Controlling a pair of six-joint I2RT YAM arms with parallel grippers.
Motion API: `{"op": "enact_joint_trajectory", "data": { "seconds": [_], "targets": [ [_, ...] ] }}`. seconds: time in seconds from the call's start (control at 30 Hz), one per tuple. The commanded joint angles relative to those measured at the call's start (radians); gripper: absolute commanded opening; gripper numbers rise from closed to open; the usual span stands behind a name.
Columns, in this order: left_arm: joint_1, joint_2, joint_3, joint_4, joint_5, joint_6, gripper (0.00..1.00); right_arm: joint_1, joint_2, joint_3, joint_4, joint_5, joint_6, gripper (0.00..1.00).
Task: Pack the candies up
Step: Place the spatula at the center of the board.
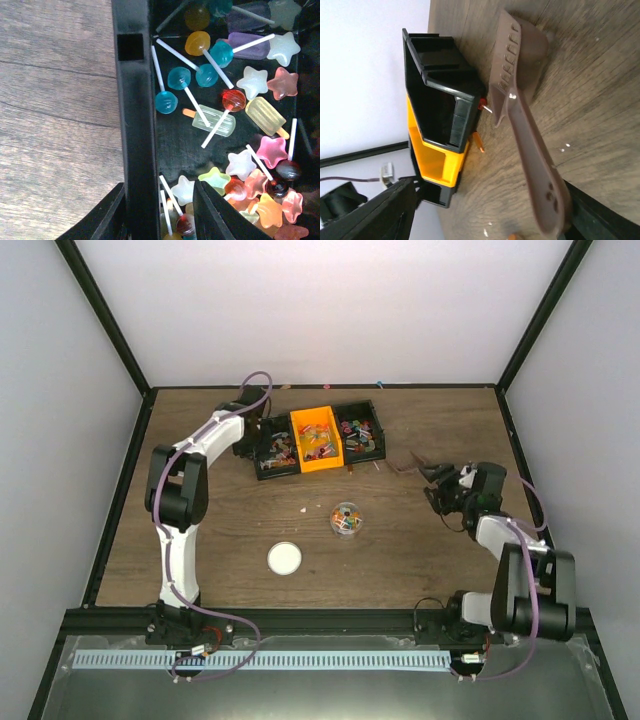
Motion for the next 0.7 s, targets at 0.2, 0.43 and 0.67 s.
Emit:
{"op": "enact_joint_trajectory", "data": {
  "seconds": [0.2, 0.43, 0.67],
  "targets": [
    [0.012, -0.050, 0.037, -0.037, -0.058, -0.010, 0.42, 0.050, -0.329, 0.088, -0.663, 0.306, -0.271, 0.73],
    [0.053, -0.202, -0.090, 0.064, 0.122, -0.029, 0.79, 0.410, -0.325, 0.197, -0.804, 0.496, -0.197, 0.69],
    [0.191, -0.378, -0.336, 0.224, 0.381, -0.081, 0.86, 0.852, -0.076, 0.487, -0.908, 0.711, -0.228, 0.67]
  ]
}}
